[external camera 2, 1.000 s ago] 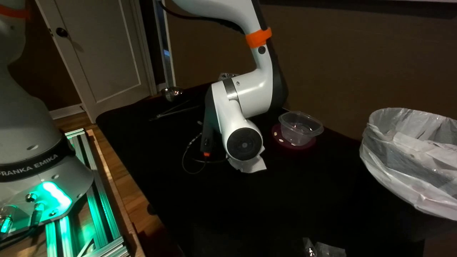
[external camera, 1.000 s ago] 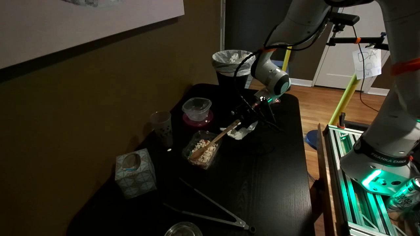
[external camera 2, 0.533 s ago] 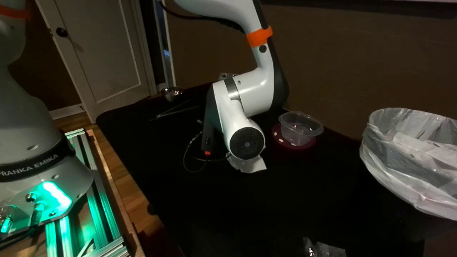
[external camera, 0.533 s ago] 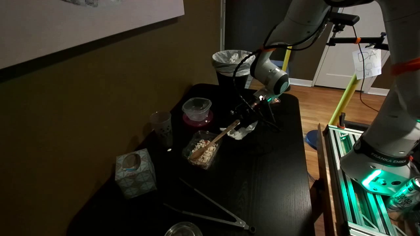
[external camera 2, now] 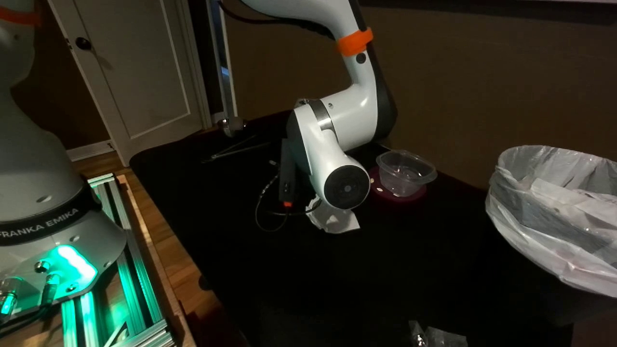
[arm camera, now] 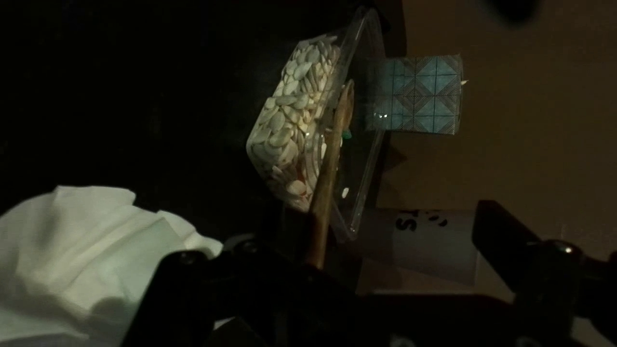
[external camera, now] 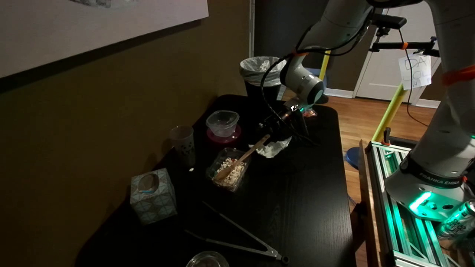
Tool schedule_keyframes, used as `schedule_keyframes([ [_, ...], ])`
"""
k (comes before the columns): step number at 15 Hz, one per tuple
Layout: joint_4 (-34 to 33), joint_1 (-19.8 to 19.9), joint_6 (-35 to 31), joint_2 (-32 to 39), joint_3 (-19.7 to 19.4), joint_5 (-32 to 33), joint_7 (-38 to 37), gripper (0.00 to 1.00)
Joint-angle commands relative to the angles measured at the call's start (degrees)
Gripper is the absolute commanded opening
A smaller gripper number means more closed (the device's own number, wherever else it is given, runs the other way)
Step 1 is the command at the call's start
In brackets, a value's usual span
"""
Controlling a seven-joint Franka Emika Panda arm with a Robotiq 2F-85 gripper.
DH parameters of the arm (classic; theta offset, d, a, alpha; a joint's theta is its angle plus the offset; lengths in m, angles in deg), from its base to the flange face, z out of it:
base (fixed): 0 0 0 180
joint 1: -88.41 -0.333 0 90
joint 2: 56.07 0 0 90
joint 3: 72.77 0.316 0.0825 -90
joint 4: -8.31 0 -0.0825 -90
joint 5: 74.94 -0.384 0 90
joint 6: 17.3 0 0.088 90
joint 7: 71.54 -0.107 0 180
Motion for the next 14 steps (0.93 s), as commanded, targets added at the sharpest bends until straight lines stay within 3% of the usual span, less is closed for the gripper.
schedule_keyframes([
  [1, -1.0, -0.3, 0.5, 0.7, -0.3, 1.6, -1.0, 1.00],
  [14, -2.3, 0.8, 1.6, 2.0, -0.5, 2.4, -2.1, 1.00],
])
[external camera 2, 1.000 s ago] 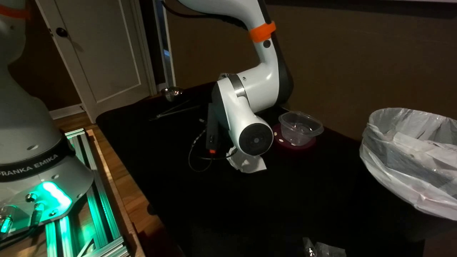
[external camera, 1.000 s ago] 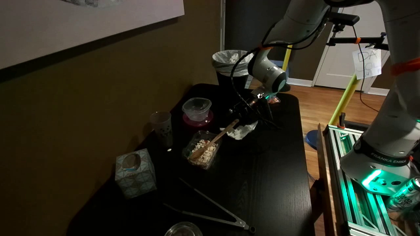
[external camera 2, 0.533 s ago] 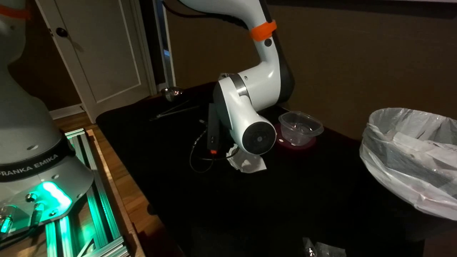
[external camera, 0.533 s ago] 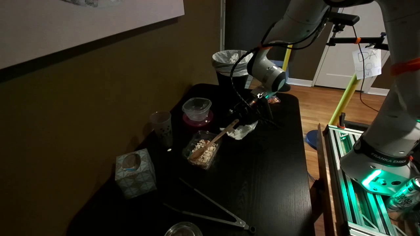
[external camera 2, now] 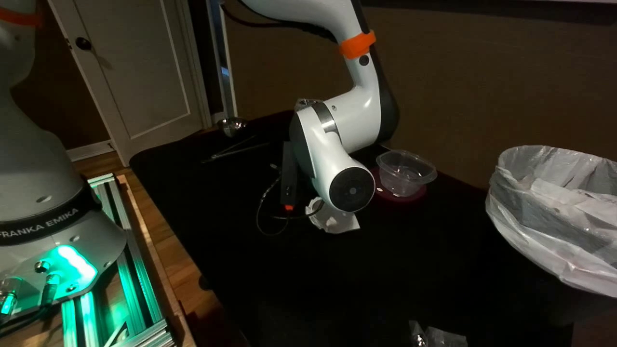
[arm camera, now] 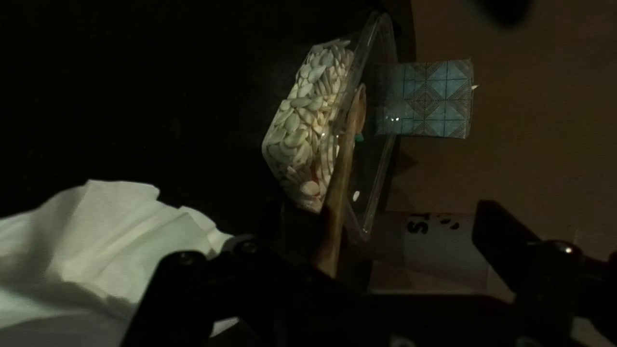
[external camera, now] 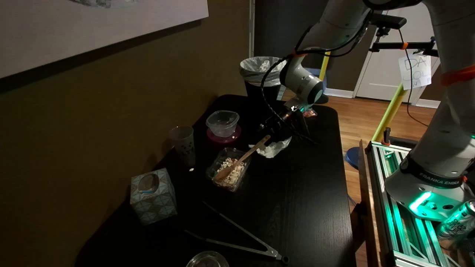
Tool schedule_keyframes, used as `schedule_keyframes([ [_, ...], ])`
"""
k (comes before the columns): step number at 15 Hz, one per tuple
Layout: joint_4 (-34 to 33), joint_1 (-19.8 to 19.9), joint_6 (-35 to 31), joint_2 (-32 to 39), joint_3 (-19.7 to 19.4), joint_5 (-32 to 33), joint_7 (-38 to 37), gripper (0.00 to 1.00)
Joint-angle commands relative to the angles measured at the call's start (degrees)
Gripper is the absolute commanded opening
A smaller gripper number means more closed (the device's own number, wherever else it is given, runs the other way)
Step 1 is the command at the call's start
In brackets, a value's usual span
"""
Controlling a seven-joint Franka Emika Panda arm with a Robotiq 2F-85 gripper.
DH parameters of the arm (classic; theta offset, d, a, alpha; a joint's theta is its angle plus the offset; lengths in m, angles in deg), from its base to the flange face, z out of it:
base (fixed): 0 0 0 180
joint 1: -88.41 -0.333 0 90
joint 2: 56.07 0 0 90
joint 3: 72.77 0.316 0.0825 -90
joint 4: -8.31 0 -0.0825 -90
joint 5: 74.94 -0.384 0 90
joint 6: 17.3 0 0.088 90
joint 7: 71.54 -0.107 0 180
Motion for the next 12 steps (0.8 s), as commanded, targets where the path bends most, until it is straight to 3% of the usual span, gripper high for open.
schedule_keyframes([
  [1, -1.6, 0.7, 1.7, 1.2, 0.0, 0.3, -1.4, 1.00],
  [5, -2.3, 0.9, 1.9, 1.4, 0.0, 0.4, -2.5, 1.00],
  [6, -2.3, 0.9, 1.8, 1.4, 0.0, 0.5, -2.6, 0.94],
  [7, -2.3, 0.9, 1.8, 1.4, 0.0, 0.5, -2.7, 0.75],
  [12, -2.3, 1.0, 1.6, 1.6, -0.2, 1.0, -2.9, 0.35],
])
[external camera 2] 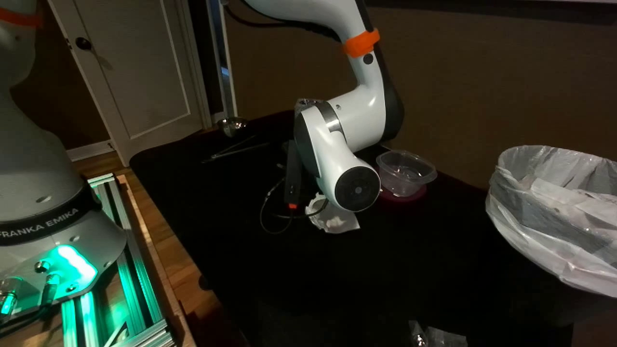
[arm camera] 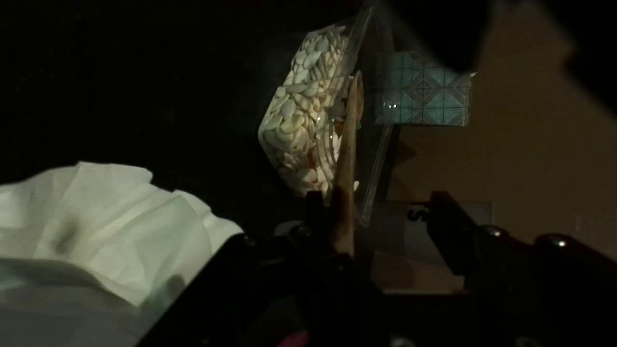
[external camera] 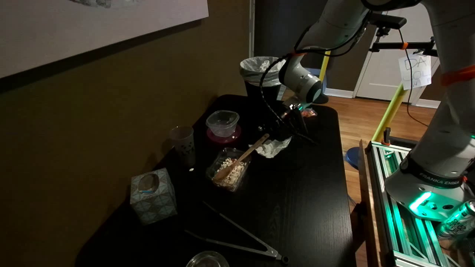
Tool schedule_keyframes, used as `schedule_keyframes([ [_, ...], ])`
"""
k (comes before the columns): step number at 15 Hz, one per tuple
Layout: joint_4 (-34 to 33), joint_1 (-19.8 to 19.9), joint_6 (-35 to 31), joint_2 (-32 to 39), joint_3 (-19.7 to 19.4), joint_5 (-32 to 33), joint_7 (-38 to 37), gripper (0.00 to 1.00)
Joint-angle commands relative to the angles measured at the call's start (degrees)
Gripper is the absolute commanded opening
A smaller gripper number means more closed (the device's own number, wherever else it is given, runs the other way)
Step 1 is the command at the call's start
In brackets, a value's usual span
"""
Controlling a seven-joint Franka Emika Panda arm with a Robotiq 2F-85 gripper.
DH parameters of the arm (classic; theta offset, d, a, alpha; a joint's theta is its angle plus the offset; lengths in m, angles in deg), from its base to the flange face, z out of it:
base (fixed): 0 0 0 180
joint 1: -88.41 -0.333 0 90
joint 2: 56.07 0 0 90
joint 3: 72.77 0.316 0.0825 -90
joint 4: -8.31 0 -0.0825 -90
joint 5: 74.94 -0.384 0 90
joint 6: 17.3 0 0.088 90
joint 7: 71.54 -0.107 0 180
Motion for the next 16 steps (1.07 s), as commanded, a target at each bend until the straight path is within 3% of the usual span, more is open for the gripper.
schedule_keyframes([
  [1, -1.0, 0.7, 1.6, 1.2, -0.2, 1.0, -0.9, 0.28],
  [5, -0.2, 0.9, 1.6, 0.3, -0.4, 1.2, -0.6, 0.00],
  [16, 11.0, 0.7, 0.0, -17.5, -4.3, 8.5, 8.4, 0.03],
])
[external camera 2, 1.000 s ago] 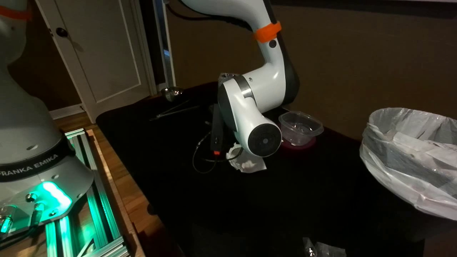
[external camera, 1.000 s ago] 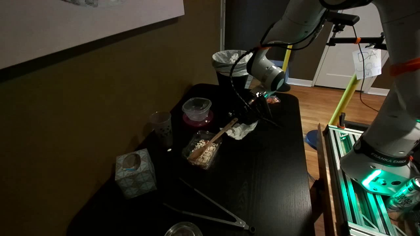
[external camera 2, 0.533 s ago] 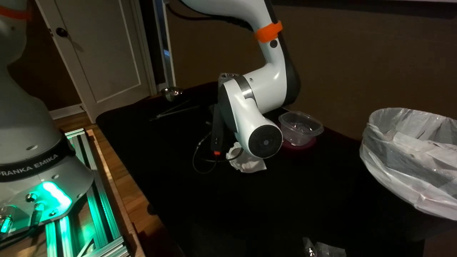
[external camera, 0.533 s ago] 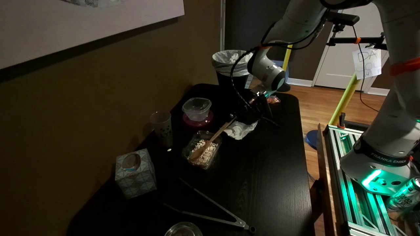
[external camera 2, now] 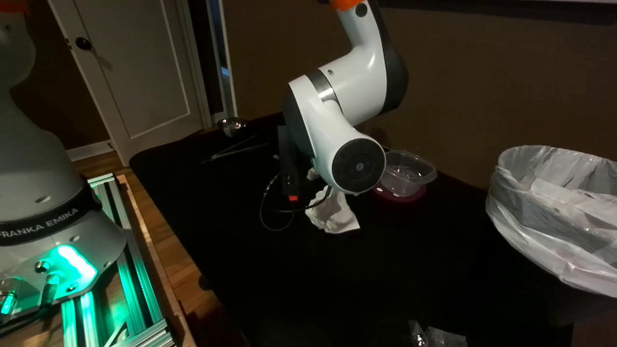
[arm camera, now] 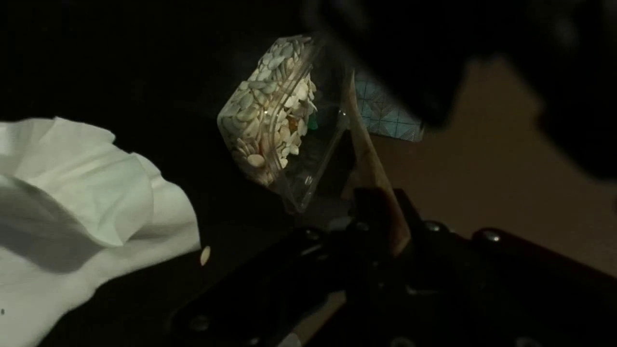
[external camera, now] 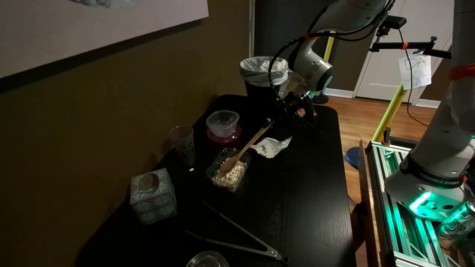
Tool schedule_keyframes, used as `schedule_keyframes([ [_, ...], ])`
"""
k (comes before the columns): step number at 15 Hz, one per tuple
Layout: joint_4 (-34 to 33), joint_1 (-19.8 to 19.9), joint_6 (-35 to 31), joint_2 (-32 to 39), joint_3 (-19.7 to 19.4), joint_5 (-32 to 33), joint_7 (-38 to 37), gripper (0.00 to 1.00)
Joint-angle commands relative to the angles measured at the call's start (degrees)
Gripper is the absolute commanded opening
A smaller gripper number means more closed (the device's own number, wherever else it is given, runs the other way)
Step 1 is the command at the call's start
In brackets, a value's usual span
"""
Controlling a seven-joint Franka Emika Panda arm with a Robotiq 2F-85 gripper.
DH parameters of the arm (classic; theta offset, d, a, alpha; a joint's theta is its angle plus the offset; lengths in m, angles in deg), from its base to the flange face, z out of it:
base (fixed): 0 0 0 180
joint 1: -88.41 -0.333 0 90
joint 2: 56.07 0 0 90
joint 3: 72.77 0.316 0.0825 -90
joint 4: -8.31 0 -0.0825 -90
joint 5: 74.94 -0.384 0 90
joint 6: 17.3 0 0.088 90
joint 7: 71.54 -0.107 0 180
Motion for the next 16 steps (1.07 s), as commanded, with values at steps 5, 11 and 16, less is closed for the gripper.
schedule_keyframes([
  [5, 9.0, 0.2, -8.2, -13.9, -1.7, 2.0, 13.3, 0.03],
  [11, 13.5, 0.1, -15.8, -19.1, -0.7, -2.0, 23.8, 0.03],
  [16, 15.6, -0.1, -20.1, -21.4, 0.3, -6.0, 29.5, 0.03],
])
